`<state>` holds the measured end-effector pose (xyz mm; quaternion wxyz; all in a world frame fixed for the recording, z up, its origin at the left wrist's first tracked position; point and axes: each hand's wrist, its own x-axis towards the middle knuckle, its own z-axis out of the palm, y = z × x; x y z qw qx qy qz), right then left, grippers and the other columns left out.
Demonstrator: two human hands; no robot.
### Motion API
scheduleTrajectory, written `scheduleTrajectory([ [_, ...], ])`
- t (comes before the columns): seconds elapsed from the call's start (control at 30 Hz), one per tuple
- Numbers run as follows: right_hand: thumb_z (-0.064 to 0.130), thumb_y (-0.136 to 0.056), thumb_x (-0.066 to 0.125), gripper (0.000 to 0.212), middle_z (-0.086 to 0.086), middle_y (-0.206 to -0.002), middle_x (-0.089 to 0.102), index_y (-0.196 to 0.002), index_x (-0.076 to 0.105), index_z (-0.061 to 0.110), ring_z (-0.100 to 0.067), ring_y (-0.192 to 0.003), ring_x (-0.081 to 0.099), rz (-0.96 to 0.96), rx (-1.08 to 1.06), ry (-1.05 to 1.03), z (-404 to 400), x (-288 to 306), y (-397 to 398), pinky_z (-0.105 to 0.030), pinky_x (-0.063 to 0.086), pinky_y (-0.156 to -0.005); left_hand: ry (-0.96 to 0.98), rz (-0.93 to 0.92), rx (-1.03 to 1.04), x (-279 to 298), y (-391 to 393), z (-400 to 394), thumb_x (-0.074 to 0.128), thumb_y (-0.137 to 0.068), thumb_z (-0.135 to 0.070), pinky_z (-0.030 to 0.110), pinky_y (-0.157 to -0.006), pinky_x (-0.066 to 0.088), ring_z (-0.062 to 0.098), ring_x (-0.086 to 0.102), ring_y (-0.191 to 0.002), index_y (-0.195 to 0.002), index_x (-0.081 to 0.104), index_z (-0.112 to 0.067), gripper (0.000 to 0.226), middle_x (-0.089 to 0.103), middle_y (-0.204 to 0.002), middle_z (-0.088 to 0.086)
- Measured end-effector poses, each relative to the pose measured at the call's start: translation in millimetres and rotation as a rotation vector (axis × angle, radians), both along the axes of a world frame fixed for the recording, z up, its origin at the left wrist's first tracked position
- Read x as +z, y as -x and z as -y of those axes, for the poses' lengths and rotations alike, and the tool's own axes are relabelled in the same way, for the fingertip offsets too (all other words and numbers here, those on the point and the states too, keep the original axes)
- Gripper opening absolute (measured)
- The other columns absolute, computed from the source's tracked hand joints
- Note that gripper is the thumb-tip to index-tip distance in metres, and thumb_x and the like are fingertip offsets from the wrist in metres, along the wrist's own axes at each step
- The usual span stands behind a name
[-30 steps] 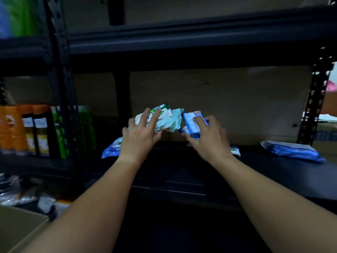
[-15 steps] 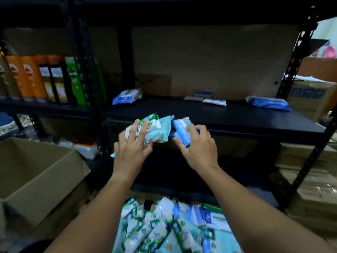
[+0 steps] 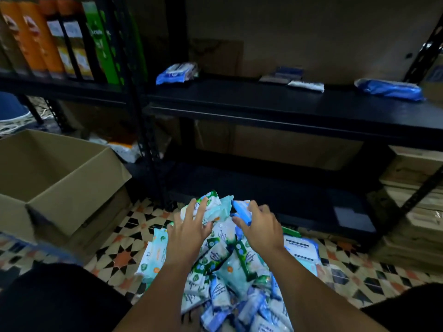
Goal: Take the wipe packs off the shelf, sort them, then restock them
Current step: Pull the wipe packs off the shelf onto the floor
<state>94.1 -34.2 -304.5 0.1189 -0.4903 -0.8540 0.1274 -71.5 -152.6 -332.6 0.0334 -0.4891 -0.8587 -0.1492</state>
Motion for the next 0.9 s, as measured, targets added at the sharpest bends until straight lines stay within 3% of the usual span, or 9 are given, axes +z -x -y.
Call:
scheduleTrajectory([
  [0.17, 0.068, -0.093, 0.049, 0.054, -0.006, -0.126, 0.053, -0.129, 0.045, 0.027, -0.032, -0.107, 0.054, 0.018, 0.015, 0.078, -10.2, -23.0, 10.0, -0.039, 0.050, -0.080, 0.121, 0.129, 0.087, -16.6, -1.5, -3.5, 0.033, -0.102, -0.057, 0.058, -0.104, 0.040, 0.034, 0.024, -0.145, -0.157, 0.001, -0.045, 0.064, 0.010, -0.166, -0.009],
  [0.23, 0.068, -0.094, 0.048, 0.056, -0.005, -0.139, 0.049, -0.135, 0.043, 0.030, -0.034, -0.115, 0.051, 0.016, 0.024, 0.125, -16.0, -27.3, 16.4, -0.040, 0.048, -0.088, 0.137, 0.185, 0.120, -19.1, -1.9, -8.8, 0.030, -0.102, -0.060, 0.058, -0.104, 0.041, 0.036, 0.018, -0.147, -0.157, -0.004, -0.046, 0.066, 0.003, -0.167, -0.007],
  [0.3, 0.071, -0.095, 0.042, 0.064, -0.002, -0.162, 0.027, -0.150, 0.031, 0.041, -0.039, -0.134, 0.039, -0.007, 0.042, 0.253, -20.9, -30.6, 22.1, -0.046, 0.040, -0.105, 0.162, 0.262, 0.154, -23.5, 0.5, -16.6, 0.022, -0.097, -0.068, 0.062, -0.105, 0.037, 0.041, 0.009, -0.149, -0.154, -0.011, -0.052, 0.068, -0.010, -0.167, -0.007],
  [0.37, 0.073, -0.095, 0.035, 0.067, 0.007, -0.169, 0.004, -0.155, 0.013, 0.052, -0.042, -0.146, 0.024, 0.005, 0.049, 0.341, -25.9, -35.2, 24.2, -0.057, 0.028, -0.114, 0.239, 0.393, 0.133, -35.3, 9.2, -26.6, 0.015, -0.087, -0.083, 0.069, -0.110, 0.024, 0.041, -0.001, -0.151, -0.149, -0.014, -0.061, 0.072, -0.017, -0.164, -0.015],
  [0.43, 0.070, -0.098, 0.032, 0.064, 0.008, -0.169, 0.000, -0.154, 0.007, 0.056, -0.043, -0.150, 0.013, 0.038, 0.014, 0.365, -30.8, -41.2, 21.0, -0.064, 0.020, -0.115, 0.333, 0.504, 0.062, -45.9, 22.5, -37.9, 0.009, -0.071, -0.097, 0.069, -0.114, 0.018, 0.038, 0.013, -0.152, -0.152, 0.004, -0.060, 0.089, 0.005, -0.167, -0.012],
  [0.5, 0.065, -0.101, 0.033, 0.061, 0.007, -0.169, -0.001, -0.155, 0.007, 0.054, -0.043, -0.151, 0.009, 0.048, -0.031, 0.388, -35.8, -47.4, 13.0, -0.068, 0.018, -0.114, 0.411, 0.632, -0.002, -44.8, 29.6, -42.3, 0.024, -0.085, -0.087, 0.050, -0.118, 0.027, 0.031, 0.032, -0.147, -0.157, 0.026, -0.043, 0.085, 0.032, -0.163, 0.002],
  [0.57, 0.060, -0.103, 0.036, 0.061, 0.005, -0.169, -0.001, -0.156, 0.008, 0.052, -0.043, -0.151, 0.009, 0.067, -0.050, 0.399, -38.4, -49.5, 3.4, -0.068, 0.018, -0.113, 0.417, 0.726, -0.073, -41.9, 32.2, -42.4, 0.038, -0.099, -0.064, 0.036, -0.116, 0.032, 0.026, 0.039, -0.144, -0.154, 0.038, -0.032, 0.064, 0.038, -0.159, 0.005],
  [0.73, 0.051, -0.102, 0.048, 0.064, 0.001, -0.164, 0.025, -0.157, 0.016, 0.045, -0.036, -0.143, 0.033, 0.097, -0.060, 0.354, -50.0, -44.7, -9.4, -0.061, 0.029, -0.111, 0.336, 0.870, -0.136, -31.6, 34.4, -44.6, 0.051, -0.102, -0.047, 0.033, -0.111, 0.038, 0.022, 0.046, -0.139, -0.151, 0.045, -0.031, 0.051, 0.046, -0.154, 0.005],
  [0.9, 0.042, -0.100, 0.054, 0.047, -0.005, -0.130, 0.057, -0.144, 0.044, 0.031, -0.032, -0.122, 0.047, 0.059, -0.030, 0.123, -62.7, -8.1, -3.0, -0.045, 0.043, -0.099, 0.107, 0.697, -0.240, 4.9, 31.1, -63.8, 0.055, -0.101, -0.044, 0.033, -0.094, 0.052, 0.022, 0.065, -0.113, -0.138, 0.059, -0.034, 0.038, 0.066, -0.128, -0.003],
])
